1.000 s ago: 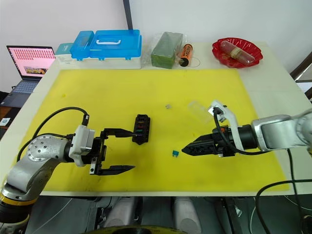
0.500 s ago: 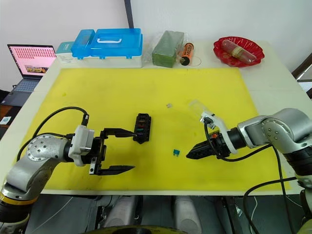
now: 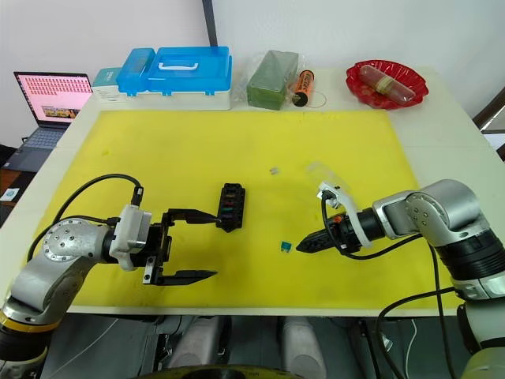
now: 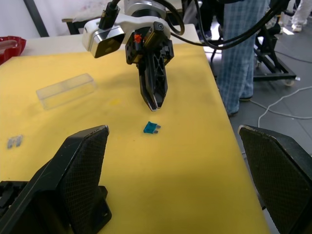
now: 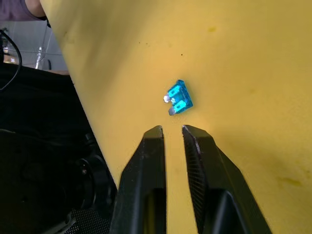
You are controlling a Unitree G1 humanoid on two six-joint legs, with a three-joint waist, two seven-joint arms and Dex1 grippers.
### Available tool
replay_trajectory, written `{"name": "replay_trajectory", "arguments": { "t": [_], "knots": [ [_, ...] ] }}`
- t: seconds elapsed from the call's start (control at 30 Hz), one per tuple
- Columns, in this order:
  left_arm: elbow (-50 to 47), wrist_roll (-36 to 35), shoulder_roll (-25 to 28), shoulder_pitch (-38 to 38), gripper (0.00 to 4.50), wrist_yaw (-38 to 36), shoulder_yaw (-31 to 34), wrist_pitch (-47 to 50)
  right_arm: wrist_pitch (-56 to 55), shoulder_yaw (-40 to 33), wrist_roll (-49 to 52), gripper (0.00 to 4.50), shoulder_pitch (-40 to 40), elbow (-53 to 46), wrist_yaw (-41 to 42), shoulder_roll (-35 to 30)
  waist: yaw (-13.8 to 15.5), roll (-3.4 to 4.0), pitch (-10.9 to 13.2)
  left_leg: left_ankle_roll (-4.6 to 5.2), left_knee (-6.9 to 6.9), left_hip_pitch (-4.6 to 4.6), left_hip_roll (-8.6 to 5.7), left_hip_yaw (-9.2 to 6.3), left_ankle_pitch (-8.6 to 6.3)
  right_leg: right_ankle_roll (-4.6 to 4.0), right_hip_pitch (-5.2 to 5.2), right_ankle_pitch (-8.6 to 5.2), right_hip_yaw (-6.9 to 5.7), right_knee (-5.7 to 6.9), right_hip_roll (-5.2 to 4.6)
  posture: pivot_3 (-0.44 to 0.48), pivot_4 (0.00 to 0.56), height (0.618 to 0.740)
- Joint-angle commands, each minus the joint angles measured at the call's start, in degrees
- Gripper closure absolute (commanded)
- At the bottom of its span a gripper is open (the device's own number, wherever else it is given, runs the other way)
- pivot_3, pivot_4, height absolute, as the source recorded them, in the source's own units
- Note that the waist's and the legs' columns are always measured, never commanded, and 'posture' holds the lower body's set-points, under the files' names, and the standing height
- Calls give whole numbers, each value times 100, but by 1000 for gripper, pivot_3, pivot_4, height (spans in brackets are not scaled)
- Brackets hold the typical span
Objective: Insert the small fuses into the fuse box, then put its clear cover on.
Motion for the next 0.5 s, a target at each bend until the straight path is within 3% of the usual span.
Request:
{"name": "replay_trajectory", "arguments": {
  "t": [0.03, 0.5],
  "knots": [
    [-106, -19, 59, 8, 0, 4, 62, -67, 26, -165, -111, 3724, -16, -56, 51, 102, -1, 0, 0, 0, 0, 0, 0, 0, 0, 0, 0, 0, 0, 1, 0, 0, 150, 740],
    [-51, -4, 43, -24, 0, -10, 62, -99, 263, -234, -531, 3724, -93, 351, -46, 636, -14, -1, -1, 0, 2, 1, 0, 0, 0, 1, 0, 0, 0, 5, 1, 0, 150, 740]
  ]
}}
